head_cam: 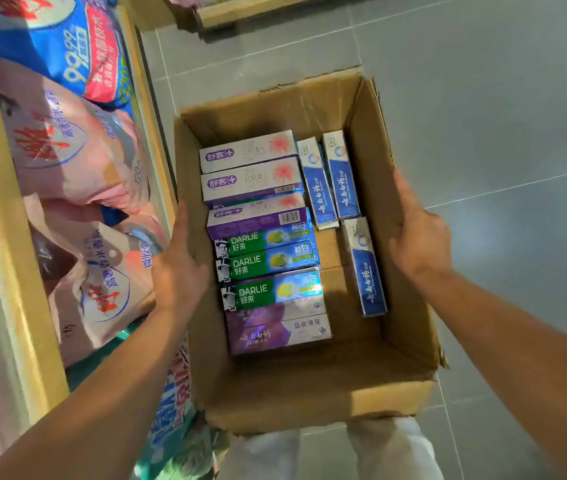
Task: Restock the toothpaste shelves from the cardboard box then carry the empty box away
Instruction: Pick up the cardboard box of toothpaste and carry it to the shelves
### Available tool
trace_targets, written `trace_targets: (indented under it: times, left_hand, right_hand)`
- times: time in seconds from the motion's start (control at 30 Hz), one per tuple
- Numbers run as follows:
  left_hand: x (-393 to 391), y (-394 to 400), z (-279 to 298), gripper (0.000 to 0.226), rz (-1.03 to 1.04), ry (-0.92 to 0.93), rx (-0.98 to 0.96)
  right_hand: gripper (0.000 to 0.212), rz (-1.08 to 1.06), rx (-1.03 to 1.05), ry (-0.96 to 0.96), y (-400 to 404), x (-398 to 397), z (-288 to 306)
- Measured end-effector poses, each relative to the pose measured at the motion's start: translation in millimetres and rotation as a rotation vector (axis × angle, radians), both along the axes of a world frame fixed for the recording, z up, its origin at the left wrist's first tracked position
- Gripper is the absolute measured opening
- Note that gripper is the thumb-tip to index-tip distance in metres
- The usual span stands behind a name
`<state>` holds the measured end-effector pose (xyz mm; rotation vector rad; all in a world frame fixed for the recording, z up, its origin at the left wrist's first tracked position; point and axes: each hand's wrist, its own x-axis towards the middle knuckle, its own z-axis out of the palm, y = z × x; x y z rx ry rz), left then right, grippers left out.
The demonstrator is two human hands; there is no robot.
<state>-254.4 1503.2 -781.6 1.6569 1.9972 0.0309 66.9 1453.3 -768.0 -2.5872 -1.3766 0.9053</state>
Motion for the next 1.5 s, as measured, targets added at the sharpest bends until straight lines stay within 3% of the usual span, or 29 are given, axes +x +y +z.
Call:
trace_targets:
  times: [0.43, 0.57, 0.63, 0.73, 1.03, 1.3, 1.5]
  left_hand:
    - [50.7, -67.0, 227.0, 0.084, -0.282, -0.090, 0.034]
    - [75.7, -108.9, 291.3, 0.070, -0.445, -0.200, 0.157]
    - [92.3, -133.8, 320.8, 0.074, -0.510, -0.234, 0.133]
    - [120.7, -178.1, 353.4, 0.081, -0.582, -0.141, 0.099]
    - [218.2, -351.0, 408.5, 0.082, -0.823, -0.265, 0.063]
    - [335.5, -498.1, 412.9, 0.082, -1.311, -0.157, 0.087]
    - [427.9, -623.1, 408.0, 0.082, -1.673, -0.201, 0.054]
  right_hand:
    - [0.089, -0.343, 0.120, -0.040, -168.1, 12.2, 218.3]
    - [0.093, -0.441, 0.154, -0.083, -242.5, 17.4, 270.6]
    - [0.096, -0.511, 0.161, -0.101, -282.6, 21.4, 292.3]
    - [0.096, -0.595, 0.159, -0.136, -348.3, 27.9, 320.4]
    - [0.093, -0.875, 0.163, -0.164, -577.1, 56.0, 383.1]
    - [0.092, -1.279, 0.100, -0.202, -768.0, 56.4, 393.8]
    - [0.085, -1.593, 0.060, -0.231, -890.2, 33.4, 407.1]
